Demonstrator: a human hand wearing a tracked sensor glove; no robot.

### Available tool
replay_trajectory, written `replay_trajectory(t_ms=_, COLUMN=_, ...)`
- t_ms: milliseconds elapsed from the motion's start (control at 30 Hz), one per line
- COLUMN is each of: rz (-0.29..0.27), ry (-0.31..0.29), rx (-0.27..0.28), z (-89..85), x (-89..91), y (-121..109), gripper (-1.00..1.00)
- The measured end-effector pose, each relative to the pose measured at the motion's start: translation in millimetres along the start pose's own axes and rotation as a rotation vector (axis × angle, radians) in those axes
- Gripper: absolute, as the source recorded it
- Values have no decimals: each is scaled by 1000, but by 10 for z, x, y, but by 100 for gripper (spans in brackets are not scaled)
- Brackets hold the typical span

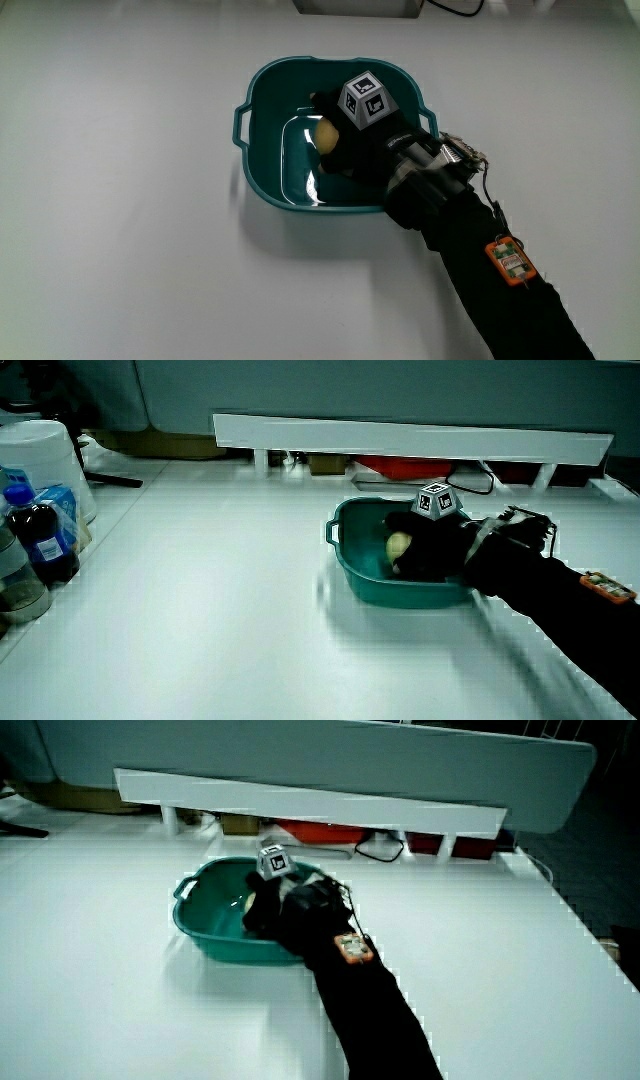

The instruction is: Pick pear from plate

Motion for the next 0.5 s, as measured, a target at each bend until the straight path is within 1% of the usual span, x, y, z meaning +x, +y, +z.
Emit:
replay_trajectory(t_ms=33, rz=-9, ry=-5, rx=-3, z=-16, x=7, y=16, gripper=37)
replay_trajectory(t_ms=67, rz=-3, ry=-9, rx=11, z=2, x=1, y=3, gripper=42)
replay_trajectory(t_ms=100, rz=2, ry=1, rx=7, z=9, x=1, y=-1, gripper=47)
replay_trajectory(t_ms=200, rz=7, ry=6, rx=6, z=-13, x=3, y=12, gripper=63)
replay_trajectory(t_ms=267, rz=-4, ry=7, rx=12, z=-29, x=15, y=15, gripper=74)
replay_trajectory(t_ms=333, rz=9, ry=21, rx=9, z=-45, x=26, y=15, gripper=84)
replay_trajectory(t_ms=367, rz=14, ry=28, rx=15, z=-57, x=37, y=14, gripper=89)
replay_trajectory(t_ms=400, rz=15, ry=31, rx=30, z=-30, x=34, y=-15, gripper=95)
replay_trajectory(t_ms=433, rz=14, ry=34, rx=29, z=-31, x=39, y=-16, gripper=100)
replay_trajectory(t_ms=500, rz=20, ry=52, rx=24, z=-34, x=68, y=-8, gripper=100)
